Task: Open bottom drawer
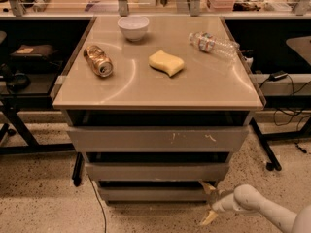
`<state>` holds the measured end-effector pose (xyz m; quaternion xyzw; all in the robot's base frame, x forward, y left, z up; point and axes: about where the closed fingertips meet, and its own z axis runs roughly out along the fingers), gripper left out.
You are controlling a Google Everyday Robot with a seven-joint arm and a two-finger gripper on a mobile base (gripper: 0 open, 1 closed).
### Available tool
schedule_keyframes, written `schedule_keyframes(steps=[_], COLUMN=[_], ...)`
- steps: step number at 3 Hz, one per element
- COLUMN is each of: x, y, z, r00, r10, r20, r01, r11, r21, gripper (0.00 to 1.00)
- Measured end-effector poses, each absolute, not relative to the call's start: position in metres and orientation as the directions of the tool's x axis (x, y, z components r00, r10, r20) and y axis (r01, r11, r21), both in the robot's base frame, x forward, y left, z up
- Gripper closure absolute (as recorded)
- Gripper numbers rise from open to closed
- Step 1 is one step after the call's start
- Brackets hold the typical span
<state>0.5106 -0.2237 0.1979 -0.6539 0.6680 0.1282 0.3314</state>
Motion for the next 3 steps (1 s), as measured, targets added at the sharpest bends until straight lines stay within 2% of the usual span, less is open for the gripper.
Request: schedule_keyframes(steps=[3], x=[0.537], y=[-0.204], z=[0.179], r00=[0.131], r10=[-0.781], r20=[-0.610], r01=[-0.955], r11=[0.065], r21=[-0.288], gripper=[0.00])
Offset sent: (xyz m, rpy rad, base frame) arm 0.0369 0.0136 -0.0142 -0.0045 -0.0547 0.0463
